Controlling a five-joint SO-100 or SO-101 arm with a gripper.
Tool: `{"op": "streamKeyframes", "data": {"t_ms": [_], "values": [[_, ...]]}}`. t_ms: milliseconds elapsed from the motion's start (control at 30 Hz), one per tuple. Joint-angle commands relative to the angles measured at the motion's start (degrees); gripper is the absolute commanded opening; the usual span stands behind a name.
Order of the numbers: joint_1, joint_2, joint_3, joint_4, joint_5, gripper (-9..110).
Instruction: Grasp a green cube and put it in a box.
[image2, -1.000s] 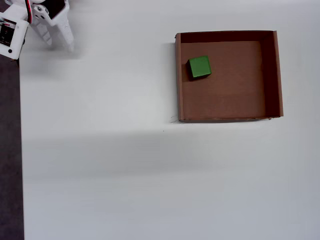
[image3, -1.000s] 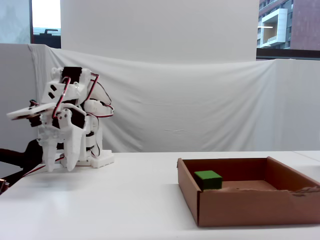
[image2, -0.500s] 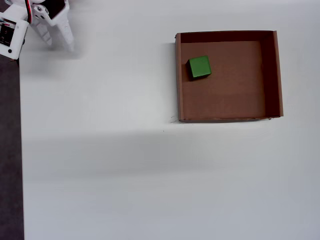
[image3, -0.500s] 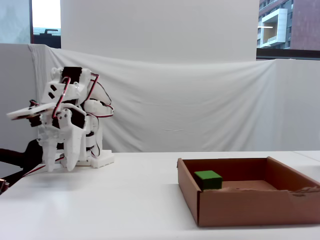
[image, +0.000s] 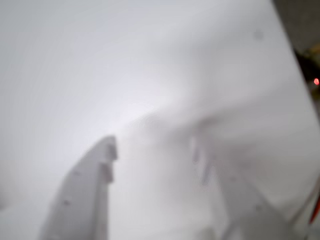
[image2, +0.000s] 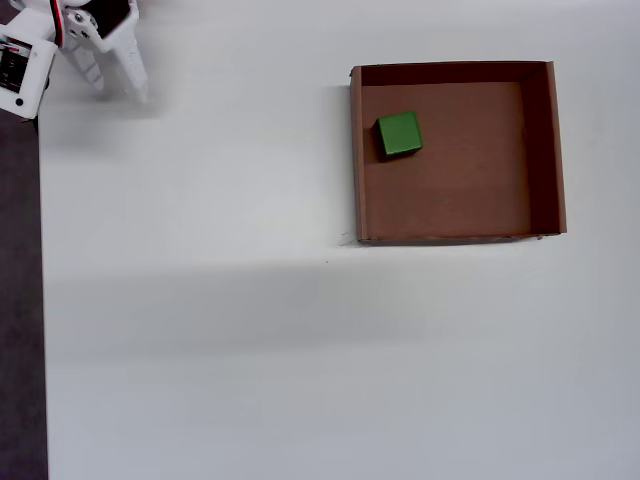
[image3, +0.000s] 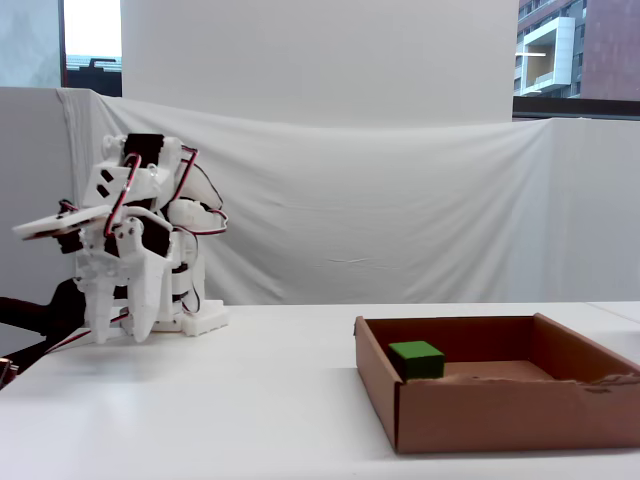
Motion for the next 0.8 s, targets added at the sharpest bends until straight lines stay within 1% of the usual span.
{"op": "streamKeyframes", "data": {"t_ms": [0,767], "values": [[-0.53,0.26,-0.26,0.26,0.18,21],[-0.53,0.26,-0.26,0.18,0.79,21]]}}
